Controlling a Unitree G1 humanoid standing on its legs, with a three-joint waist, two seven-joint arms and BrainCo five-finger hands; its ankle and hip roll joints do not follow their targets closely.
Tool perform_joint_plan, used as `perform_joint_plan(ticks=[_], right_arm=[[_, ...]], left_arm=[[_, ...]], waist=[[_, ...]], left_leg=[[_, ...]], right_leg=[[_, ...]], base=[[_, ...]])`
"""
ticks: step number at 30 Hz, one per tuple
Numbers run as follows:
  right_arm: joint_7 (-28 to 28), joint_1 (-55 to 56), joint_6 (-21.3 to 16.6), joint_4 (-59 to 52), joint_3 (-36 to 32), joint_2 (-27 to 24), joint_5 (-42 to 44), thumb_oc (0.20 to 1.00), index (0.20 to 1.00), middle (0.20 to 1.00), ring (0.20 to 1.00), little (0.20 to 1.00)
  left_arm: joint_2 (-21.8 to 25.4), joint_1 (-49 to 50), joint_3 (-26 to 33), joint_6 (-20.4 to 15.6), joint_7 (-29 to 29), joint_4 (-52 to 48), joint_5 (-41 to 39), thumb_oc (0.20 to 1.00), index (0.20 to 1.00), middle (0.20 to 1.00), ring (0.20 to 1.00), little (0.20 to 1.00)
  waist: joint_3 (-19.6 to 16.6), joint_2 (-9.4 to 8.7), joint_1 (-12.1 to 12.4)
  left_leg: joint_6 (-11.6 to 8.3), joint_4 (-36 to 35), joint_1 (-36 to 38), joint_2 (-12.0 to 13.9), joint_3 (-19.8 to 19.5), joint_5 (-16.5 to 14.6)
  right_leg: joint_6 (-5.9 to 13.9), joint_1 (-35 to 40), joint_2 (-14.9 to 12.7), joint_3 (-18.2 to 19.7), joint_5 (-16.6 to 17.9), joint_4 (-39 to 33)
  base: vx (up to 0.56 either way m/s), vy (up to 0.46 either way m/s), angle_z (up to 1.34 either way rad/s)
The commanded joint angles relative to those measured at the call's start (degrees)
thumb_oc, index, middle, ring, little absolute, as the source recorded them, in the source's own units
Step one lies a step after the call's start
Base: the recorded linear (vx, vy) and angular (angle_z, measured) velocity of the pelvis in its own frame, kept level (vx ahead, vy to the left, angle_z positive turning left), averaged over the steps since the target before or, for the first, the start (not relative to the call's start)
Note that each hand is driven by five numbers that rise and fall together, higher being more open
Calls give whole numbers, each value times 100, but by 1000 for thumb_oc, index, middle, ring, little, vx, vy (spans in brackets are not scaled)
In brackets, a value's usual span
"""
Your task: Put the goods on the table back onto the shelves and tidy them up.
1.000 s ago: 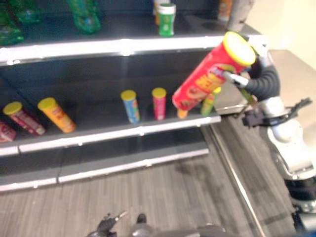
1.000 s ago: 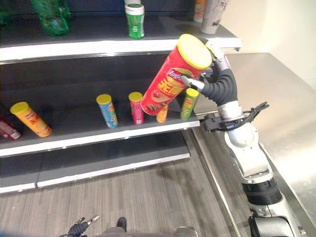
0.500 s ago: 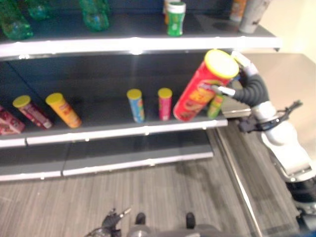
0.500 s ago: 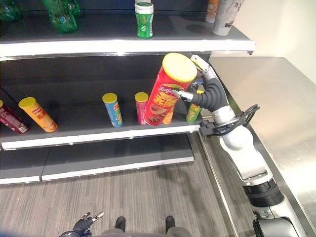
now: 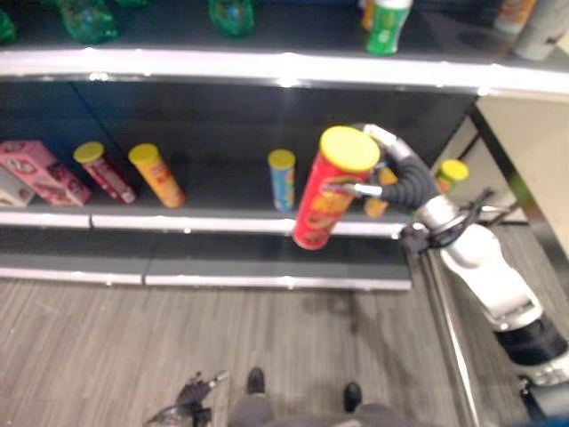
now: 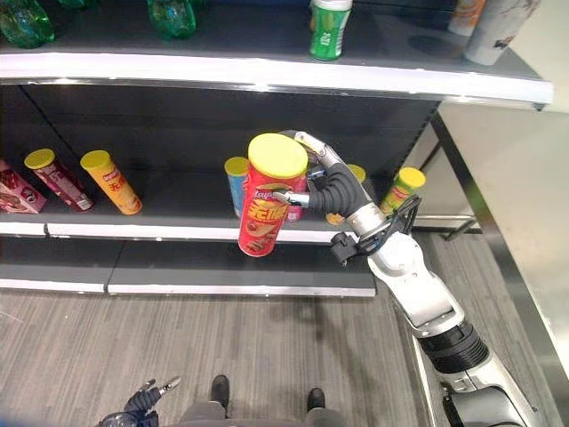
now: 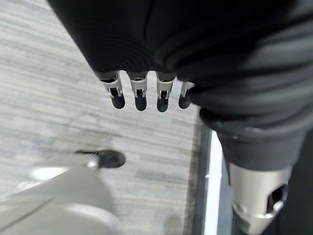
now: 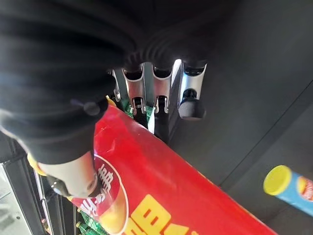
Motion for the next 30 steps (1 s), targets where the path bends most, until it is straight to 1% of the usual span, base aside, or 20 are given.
perform_joint_plan(ticks=[1,3,5,6,7,8,11,12,14,15,16,19,20,21,22,24,27,28,29,30], right_arm=[[-134,-642,-223,-134,-276,-84,-113,200,200,200,200,200],[-153,-779,-174,-41,-99,-48,-87,200,200,200,200,200],[-166,-839,-168,8,-43,-62,-79,200,200,200,200,200],[-153,-831,-184,46,-23,-30,-69,200,200,200,200,200],[-153,-830,-184,46,-24,-30,-69,200,200,200,200,200],[-145,-718,-234,68,-60,-114,-124,200,200,200,200,200],[-113,-716,-278,123,38,-228,-128,200,200,200,200,200],[-102,-731,-301,141,81,-221,-109,200,200,200,200,200],[-95,-765,-296,167,138,-217,-131,200,200,200,200,200],[-83,-864,-291,253,288,-206,-129,200,200,200,200,200],[-83,-865,-291,254,289,-205,-129,200,200,200,200,200],[-41,-905,-318,362,437,-243,-103,200,200,200,200,200],[-35,-902,-316,369,453,-254,-84,200,200,200,200,200],[-28,-905,-314,359,475,-241,-80,200,200,200,200,200],[-21,-900,-308,362,477,-235,-61,200,200,200,200,200],[-5,-911,-276,422,451,-245,-72,200,200,200,200,200],[17,-924,-272,390,412,-215,-109,200,200,200,200,200],[17,-926,-276,397,428,-188,-108,200,200,200,200,200],[17,-925,-276,398,429,-187,-108,200,200,200,200,200],[7,-912,-269,403,403,-171,-89,200,200,200,200,200]], left_arm=[[310,-195,-263,-164,66,52,208,1000,1000,1000,1000,1000],[335,-124,-201,-164,122,-18,101,1000,1000,1000,1000,1000],[339,-91,-180,-161,130,-26,88,1000,1000,1000,1000,1000],[353,-24,-158,-171,157,48,95,1000,1000,1000,1000,1000],[353,-23,-159,-171,156,48,95,1000,1000,1000,1000,1000],[310,3,-217,-184,150,185,140,1000,1000,1000,1000,1000],[205,22,-337,-181,142,358,139,1000,1000,1000,1000,1000],[199,16,-364,-162,144,367,131,1000,1000,1000,1000,1000],[179,-7,-408,-137,153,334,127,1000,1000,1000,1000,1000],[127,-108,-496,-111,165,278,100,1000,1000,1000,1000,1000],[127,-108,-495,-111,165,277,100,1000,1000,1000,1000,1000],[19,-92,-510,-80,132,41,99,1000,1000,1000,1000,1000],[-11,-78,-533,-60,131,-101,66,1000,1000,1000,1000,1000],[-42,-71,-558,-48,114,-192,52,1000,1000,1000,1000,1000],[-60,-107,-569,-45,112,-219,55,1000,1000,1000,1000,1000],[-68,-173,-550,-39,98,-295,34,1000,1000,1000,1000,1000],[42,-98,-445,-29,75,-356,9,1000,1000,1000,1000,1000],[73,-66,-406,-34,81,-359,-6,1000,1000,1000,1000,1000],[73,-63,-406,-34,80,-360,-6,1000,1000,1000,1000,1000],[78,-44,-367,-33,86,-360,-30,1000,1000,1000,1000,1000]], waist=[[-210,513,188],[-29,620,177],[19,633,190],[46,622,179],[58,624,184],[22,581,63],[25,483,-133],[8,445,-153],[22,431,-175],[21,326,-135],[25,326,-137],[-88,331,-93],[-85,364,-83],[-33,373,-74],[9,352,-72],[57,304,-6],[-29,254,116],[-45,225,149],[-36,228,151],[-57,210,151]], left_leg=[[-57,-133,374,363,-228,-405],[-40,-133,392,75,-158,-473],[-37,-133,412,37,-116,-492],[-4,-133,399,-50,-83,-498],[-5,-133,416,-46,-78,-504],[90,-133,423,-262,-199,-549],[225,-133,537,-523,-280,-637],[263,-133,549,-582,-286,-656],[283,-133,543,-589,-309,-626],[320,-133,536,-601,-330,-611],[320,-133,540,-601,-333,-612],[352,-133,599,-480,-368,-530],[318,-133,662,-422,-391,-302],[278,10,669,-402,-415,-181],[242,318,554,-379,-433,-232],[260,676,226,-128,-413,-282],[438,356,26,399,-500,-292],[449,300,-123,600,-554,-219],[446,304,-110,606,-552,-230],[437,223,-198,869,-595,-132]], right_leg=[[-153,-382,-846,218,512,0],[-121,-525,-988,181,609,102],[-114,-558,-954,169,594,166],[-94,-553,-690,224,552,299],[-95,-543,-686,229,545,307],[-67,-614,-102,490,490,349],[-66,-696,657,473,426,146],[-79,-709,806,443,398,69],[-80,-767,869,467,402,88],[-136,-628,868,436,336,0],[-136,-623,868,434,335,0],[-111,-680,938,434,238,0],[-113,-667,970,417,215,0],[-115,-645,950,391,216,0],[-122,-633,897,370,211,0],[-108,-585,748,401,161,0],[-53,-603,543,591,123,0],[-33,-600,416,657,163,0],[-36,-586,422,658,158,0],[-5,-571,263,720,209,0]], base=[[32,602,-14],[-1,551,-20],[-14,218,-43],[-5,130,-55],[24,247,-41],[59,155,-28],[68,98,4],[35,13,17],[15,-37,38],[12,-71,42],[16,-107,35],[59,-97,7],[49,-43,13],[41,-67,22],[-14,-59,19],[-12,-12,18],[80,98,14],[73,117,-8],[100,197,-15],[128,231,-25]])
